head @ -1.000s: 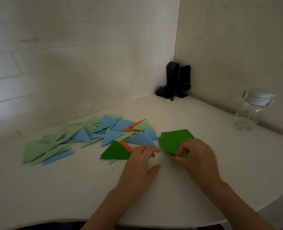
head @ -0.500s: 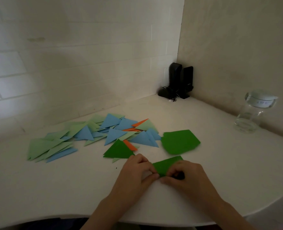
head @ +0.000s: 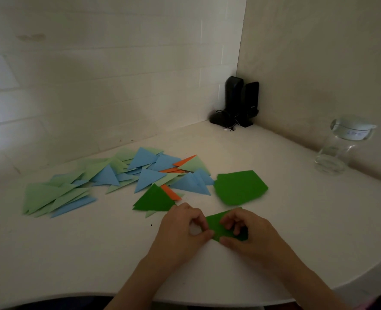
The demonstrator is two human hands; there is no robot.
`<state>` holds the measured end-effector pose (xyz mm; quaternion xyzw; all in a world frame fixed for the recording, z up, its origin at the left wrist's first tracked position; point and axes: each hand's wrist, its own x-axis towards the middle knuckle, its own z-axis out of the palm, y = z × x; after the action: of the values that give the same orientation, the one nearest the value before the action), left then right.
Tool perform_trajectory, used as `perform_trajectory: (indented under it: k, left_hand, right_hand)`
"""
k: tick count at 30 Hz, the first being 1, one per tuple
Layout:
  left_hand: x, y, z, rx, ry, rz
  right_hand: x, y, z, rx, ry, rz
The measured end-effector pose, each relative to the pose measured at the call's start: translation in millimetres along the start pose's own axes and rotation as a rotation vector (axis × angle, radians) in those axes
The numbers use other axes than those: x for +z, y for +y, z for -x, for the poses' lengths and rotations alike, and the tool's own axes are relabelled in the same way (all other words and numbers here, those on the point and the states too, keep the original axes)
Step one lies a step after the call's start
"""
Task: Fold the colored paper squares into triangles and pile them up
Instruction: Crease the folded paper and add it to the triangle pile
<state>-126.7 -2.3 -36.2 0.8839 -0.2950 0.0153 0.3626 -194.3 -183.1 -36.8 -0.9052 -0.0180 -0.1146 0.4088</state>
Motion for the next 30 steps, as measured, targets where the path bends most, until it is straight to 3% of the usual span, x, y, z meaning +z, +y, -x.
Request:
perform_trajectory:
  k: [5,8,11,16,24,30]
  left_hand:
    - [-6.6,-1.7,1.8,-0.002,-0.019,0.074]
    - [-10.4,-2.4,3.1,0.015,-0.038,0.097]
    - [-10.9,-5.2,7.8,0.084,-0.038,0.076]
    - [-13.0,-6.5,18.2,0.198,-0.049,0.05]
    - [-19.7,-12.8,20.5,0.304,-0.024,-0.075]
    - [-12.7,-11.0,22.4,0.344,0.053,-0.192]
  right_hand:
    - [-10.7,1.0,-0.4,0.028,-0.081,0.011]
    - [-11.1,-3.5,-0.7,0.021,-0.045,0.027]
    - [-0.6,-6.1,-2.8,-0.052,0.002,0.145]
    - [15.5,-4.8,-10.0,-0.146,-0.098,0.315]
    - [5.0,-5.5,-22.0,-0.335,-0.184,0.161]
    - [7.6,1.3,-22.0,-0.361,-0.182,0.226]
